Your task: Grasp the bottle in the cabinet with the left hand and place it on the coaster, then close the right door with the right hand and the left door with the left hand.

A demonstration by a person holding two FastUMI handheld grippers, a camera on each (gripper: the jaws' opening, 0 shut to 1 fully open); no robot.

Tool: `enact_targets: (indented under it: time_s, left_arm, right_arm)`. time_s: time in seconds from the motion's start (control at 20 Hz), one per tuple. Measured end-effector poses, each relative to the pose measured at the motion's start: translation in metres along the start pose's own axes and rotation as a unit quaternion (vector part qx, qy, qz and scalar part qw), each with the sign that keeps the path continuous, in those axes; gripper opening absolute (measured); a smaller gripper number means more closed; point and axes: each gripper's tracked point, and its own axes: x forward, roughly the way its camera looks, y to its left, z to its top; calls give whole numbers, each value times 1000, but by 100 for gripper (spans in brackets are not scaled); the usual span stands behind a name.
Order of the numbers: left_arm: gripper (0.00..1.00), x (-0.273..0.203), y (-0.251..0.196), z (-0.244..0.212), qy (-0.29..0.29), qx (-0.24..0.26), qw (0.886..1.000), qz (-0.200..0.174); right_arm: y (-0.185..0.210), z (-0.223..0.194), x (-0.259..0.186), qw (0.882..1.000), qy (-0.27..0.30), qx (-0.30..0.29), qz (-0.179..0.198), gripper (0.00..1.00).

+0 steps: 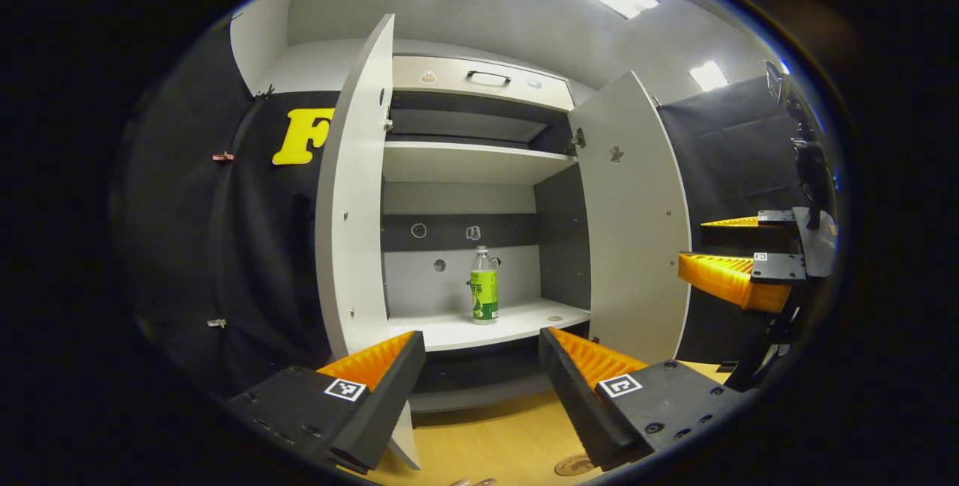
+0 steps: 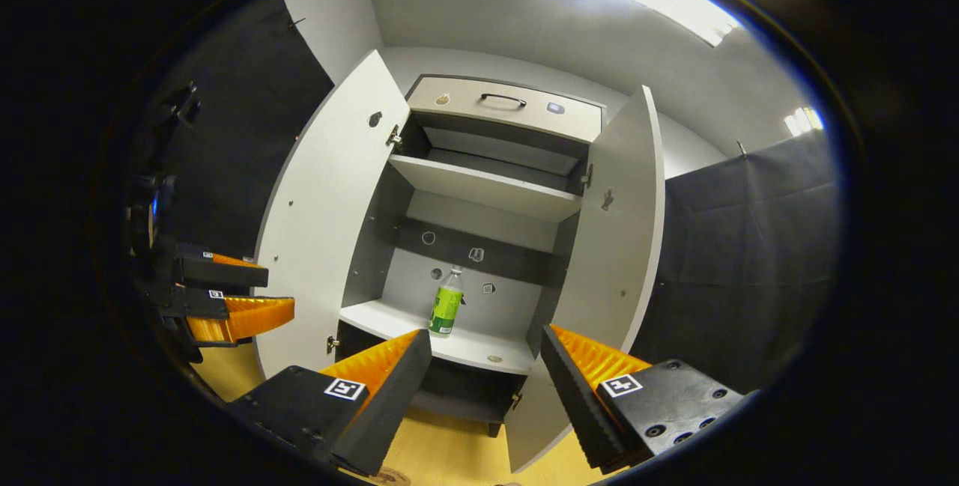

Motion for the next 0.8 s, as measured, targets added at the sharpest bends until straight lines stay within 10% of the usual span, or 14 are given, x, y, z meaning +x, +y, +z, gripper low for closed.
enact_targets:
  time_s: [0.8]
  left_arm:
    - [96, 103, -6, -21, 31, 33, 996, 83]
  right_arm:
    - [-1, -74, 117, 988, 36, 85, 121, 98]
